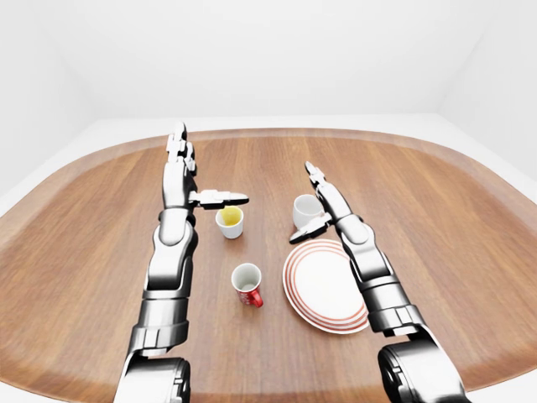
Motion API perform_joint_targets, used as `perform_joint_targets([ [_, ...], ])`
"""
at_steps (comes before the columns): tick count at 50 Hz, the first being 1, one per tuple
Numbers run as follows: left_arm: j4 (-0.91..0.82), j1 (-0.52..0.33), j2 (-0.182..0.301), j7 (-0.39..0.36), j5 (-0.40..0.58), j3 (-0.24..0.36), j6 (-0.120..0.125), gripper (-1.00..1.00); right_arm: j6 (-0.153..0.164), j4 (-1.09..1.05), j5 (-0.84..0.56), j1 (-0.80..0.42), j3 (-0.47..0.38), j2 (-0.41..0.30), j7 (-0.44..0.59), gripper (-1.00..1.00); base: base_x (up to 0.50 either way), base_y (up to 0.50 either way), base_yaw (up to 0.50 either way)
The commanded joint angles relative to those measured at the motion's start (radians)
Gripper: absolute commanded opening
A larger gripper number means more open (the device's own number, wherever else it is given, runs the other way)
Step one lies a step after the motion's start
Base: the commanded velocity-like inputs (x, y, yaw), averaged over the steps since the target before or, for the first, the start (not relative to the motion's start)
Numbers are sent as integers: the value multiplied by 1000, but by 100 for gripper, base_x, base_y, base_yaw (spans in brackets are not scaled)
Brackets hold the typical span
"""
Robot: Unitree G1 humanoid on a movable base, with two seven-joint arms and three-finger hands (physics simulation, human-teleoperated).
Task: Pick up the red mug and put it on the plate
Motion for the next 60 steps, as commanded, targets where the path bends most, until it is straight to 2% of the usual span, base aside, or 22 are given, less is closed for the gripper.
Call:
perform_joint_targets([
  [1, -7, 0, -1, -1, 0, 0, 0, 100, 0, 115, -104, -55, 42, 47, 24, 100, 0, 0, 0],
  [19, -4, -1, 1, -3, -4, 1, 0, 100, 0, 318, -187, -110, 80, 120, 9, 100, 0, 0, 0],
  [35, -21, -1, -1, -2, -2, 0, 0, 100, 0, 407, -251, -120, 111, 169, 1, 100, 0, 0, 0],
  [60, -5, -3, 7, -1, -15, 7, 0, 100, 0, 651, -291, -217, 111, 221, -54, 100, 0, 0, 0],
])
